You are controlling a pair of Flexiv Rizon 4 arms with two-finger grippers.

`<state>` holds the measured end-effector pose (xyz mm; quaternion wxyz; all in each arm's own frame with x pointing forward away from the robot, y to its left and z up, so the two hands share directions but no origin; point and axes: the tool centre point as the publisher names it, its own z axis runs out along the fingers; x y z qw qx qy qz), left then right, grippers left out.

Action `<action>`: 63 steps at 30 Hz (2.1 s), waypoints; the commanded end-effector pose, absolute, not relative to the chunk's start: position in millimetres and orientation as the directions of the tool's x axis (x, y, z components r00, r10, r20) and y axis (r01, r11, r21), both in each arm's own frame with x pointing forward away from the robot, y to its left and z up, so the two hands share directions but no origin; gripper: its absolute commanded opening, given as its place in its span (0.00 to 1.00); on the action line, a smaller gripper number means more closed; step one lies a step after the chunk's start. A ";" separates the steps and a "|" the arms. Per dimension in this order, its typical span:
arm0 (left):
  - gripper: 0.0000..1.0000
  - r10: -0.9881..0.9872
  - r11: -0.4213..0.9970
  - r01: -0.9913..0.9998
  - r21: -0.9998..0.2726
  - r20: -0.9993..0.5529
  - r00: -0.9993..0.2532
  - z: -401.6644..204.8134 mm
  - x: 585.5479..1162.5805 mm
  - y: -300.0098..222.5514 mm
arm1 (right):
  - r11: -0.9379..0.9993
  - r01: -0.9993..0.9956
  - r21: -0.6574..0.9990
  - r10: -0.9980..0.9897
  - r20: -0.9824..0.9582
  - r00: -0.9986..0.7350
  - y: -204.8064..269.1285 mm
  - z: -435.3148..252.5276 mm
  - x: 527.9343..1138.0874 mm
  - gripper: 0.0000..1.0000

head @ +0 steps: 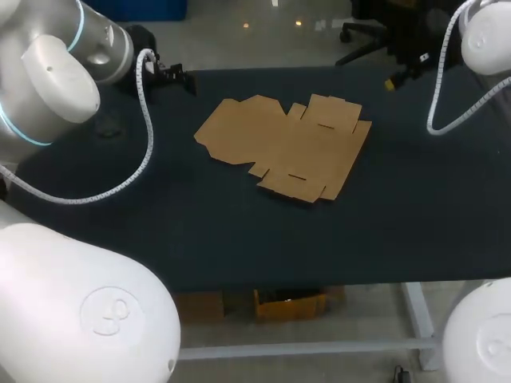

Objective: Assemble the packaging by folding the flat box into shape, placing the metal phone stand inside, and closing the box properly

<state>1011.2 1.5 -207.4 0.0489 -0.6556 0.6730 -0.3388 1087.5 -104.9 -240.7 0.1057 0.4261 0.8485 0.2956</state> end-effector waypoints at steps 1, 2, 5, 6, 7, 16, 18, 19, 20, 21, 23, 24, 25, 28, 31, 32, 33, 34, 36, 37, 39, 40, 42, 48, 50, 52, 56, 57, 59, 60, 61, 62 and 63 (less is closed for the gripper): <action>1.00 -0.932 -0.102 -0.849 -0.518 0.348 -0.100 -211.0 1005.7 -7.6 | 0.485 0.700 0.524 0.770 0.123 -0.626 -105.5 -243.5 1103.8 1.00; 1.00 -0.932 -0.102 -0.849 -0.518 0.349 -0.100 -212.1 1003.7 -9.9 | 0.489 0.710 0.507 0.767 0.138 -0.627 -105.4 -245.3 1104.9 1.00; 1.00 -0.934 -0.120 -0.851 -0.511 0.348 -0.077 -213.7 999.8 -14.1 | 0.495 0.717 0.491 0.756 0.163 -0.633 -105.0 -250.3 1108.4 1.00; 1.00 -0.933 -0.126 -0.851 -0.510 0.351 -0.072 -214.1 998.4 -15.0 | 0.495 0.724 0.480 0.757 0.172 -0.631 -105.2 -252.2 1110.2 1.00; 1.00 -0.934 -0.147 -0.853 -0.501 0.353 -0.047 -214.6 997.4 -15.6 | 0.501 0.729 0.467 0.755 0.177 -0.632 -105.1 -254.9 1112.1 1.00; 1.00 -0.930 -0.164 -0.882 -0.442 0.366 -0.011 -223.7 991.8 -25.8 | 0.526 0.715 0.461 0.701 0.240 -0.671 -99.8 -274.4 1125.6 1.00; 1.00 -0.929 -0.171 -0.887 -0.430 0.371 -0.001 -224.7 991.1 -26.6 | 0.537 0.706 0.462 0.687 0.246 -0.684 -98.4 -278.1 1128.5 1.00; 1.00 -0.928 -0.173 -0.890 -0.421 0.371 0.005 -225.3 990.8 -27.0 | 0.540 0.702 0.464 0.679 0.253 -0.689 -97.3 -279.4 1129.5 1.00; 1.00 -0.929 -0.173 -0.891 -0.421 0.371 0.004 -225.8 990.6 -27.6 | 0.545 0.704 0.455 0.677 0.256 -0.690 -96.2 -281.1 1130.7 1.00; 1.00 -0.928 -0.169 -0.894 -0.415 0.372 0.003 -226.2 990.1 -28.2 | 0.552 0.702 0.449 0.673 0.257 -0.694 -95.0 -282.6 1131.7 1.00; 1.00 -0.930 -0.166 -0.901 -0.402 0.369 0.007 -227.1 989.6 -29.2 | 0.571 0.698 0.432 0.662 0.261 -0.703 -92.0 -285.7 1133.5 1.00; 1.00 -0.927 -0.162 -0.909 -0.384 0.376 0.006 -227.3 989.4 -29.4 | 0.576 0.696 0.428 0.658 0.262 -0.706 -90.6 -286.7 1134.0 1.00; 1.00 -0.926 -0.165 -0.912 -0.376 0.378 0.012 -227.3 989.1 -29.5 | 0.583 0.695 0.422 0.652 0.267 -0.709 -89.3 -287.4 1134.4 1.00; 1.00 -0.927 -0.174 -0.925 -0.338 0.373 0.038 -227.4 988.1 -29.2 | 0.606 0.694 0.389 0.646 0.269 -0.715 -86.5 -291.0 1136.4 1.00; 1.00 -0.922 -0.165 -0.940 -0.298 0.385 0.040 -226.4 984.1 -28.4 | 0.612 0.693 0.381 0.640 0.277 -0.717 -84.7 -294.6 1138.0 1.00; 1.00 -0.920 -0.154 -0.947 -0.282 0.391 0.033 -225.8 982.0 -28.4 | 0.615 0.691 0.380 0.635 0.280 -0.720 -83.8 -296.0 1138.1 1.00; 1.00 -0.920 -0.151 -0.949 -0.276 0.392 0.033 -225.1 979.5 -28.3 | 0.617 0.690 0.379 0.633 0.283 -0.721 -82.5 -297.6 1137.8 1.00; 1.00 -0.920 -0.141 -0.954 -0.266 0.392 0.027 -224.8 977.0 -28.3 | 0.621 0.689 0.374 0.629 0.286 -0.723 -81.7 -299.6 1137.6 1.00; 1.00 -0.916 -0.114 -0.961 -0.251 0.401 0.004 -224.5 971.5 -28.4 | 0.628 0.686 0.368 0.621 0.294 -0.726 -80.1 -303.8 1136.9 1.00; 1.00 -0.916 -0.102 -0.964 -0.244 0.402 -0.005 -224.7 969.0 -28.3 | 0.633 0.683 0.365 0.614 0.299 -0.730 -79.2 -306.1 1136.3 1.00; 1.00 -0.913 -0.085 -0.969 -0.231 0.408 -0.017 -225.6 964.9 -27.2 | 0.643 0.675 0.362 0.603 0.302 -0.738 -77.5 -311.1 1135.5 1.00; 1.00 -0.913 -0.080 -0.970 -0.229 0.407 -0.021 -226.0 963.1 -26.7 | 0.648 0.669 0.363 0.597 0.304 -0.743 -76.7 -313.2 1135.0 1.00; 1.00 -0.910 -0.071 -0.973 -0.220 0.414 -0.027 -226.8 959.8 -25.2 | 0.654 0.664 0.363 0.591 0.304 -0.748 -76.0 -317.3 1135.0 1.00; 1.00 -0.910 -0.064 -0.976 -0.209 0.413 -0.029 -228.2 951.1 -21.8 | 0.650 0.680 0.339 0.602 0.318 -0.733 -75.3 -332.0 1140.7 1.00; 1.00 -0.908 -0.051 -0.979 -0.196 0.417 -0.036 -229.1 948.8 -21.3 | 0.651 0.688 0.320 0.607 0.325 -0.725 -73.5 -337.5 1142.8 1.00; 1.00 -0.910 -0.046 -0.981 -0.188 0.412 -0.036 -230.2 947.1 -21.3 | 0.653 0.692 0.307 0.609 0.329 -0.721 -71.1 -341.9 1144.2 1.00; 1.00 -0.911 -0.040 -0.982 -0.186 0.409 -0.041 -230.2 940.4 -20.4 | 0.650 0.697 0.304 0.611 0.337 -0.717 -68.0 -348.9 1148.8 1.00; 1.00 -0.912 -0.039 -0.982 -0.186 0.409 -0.042 -230.1 938.6 -20.2 | 0.649 0.698 0.303 0.611 0.341 -0.715 -66.8 -350.7 1150.1 1.00; 1.00 -0.913 -0.039 -0.981 -0.189 0.405 -0.042 -230.1 935.9 -19.8 | 0.649 0.701 0.296 0.611 0.347 -0.711 -64.8 -354.8 1153.2 1.00; 1.00 -0.914 -0.039 -0.981 -0.190 0.404 -0.042 -230.0 935.1 -19.7 | 0.650 0.702 0.292 0.612 0.347 -0.711 -64.1 -355.9 1154.1 1.00; 1.00 -0.915 -0.039 -0.981 -0.192 0.402 -0.042 -229.9 933.7 -19.6 | 0.650 0.702 0.289 0.613 0.346 -0.710 -63.0 -357.9 1155.9 1.00; 1.00 -0.915 -0.041 -0.980 -0.193 0.401 -0.041 -229.8 933.0 -19.4 | 0.645 0.709 0.286 0.618 0.350 -0.704 -62.7 -359.0 1157.0 1.00; 1.00 -0.915 -0.045 -0.980 -0.194 0.402 -0.038 -229.8 932.3 -19.0 | 0.636 0.718 0.282 0.628 0.351 -0.694 -62.7 -359.9 1158.1 1.00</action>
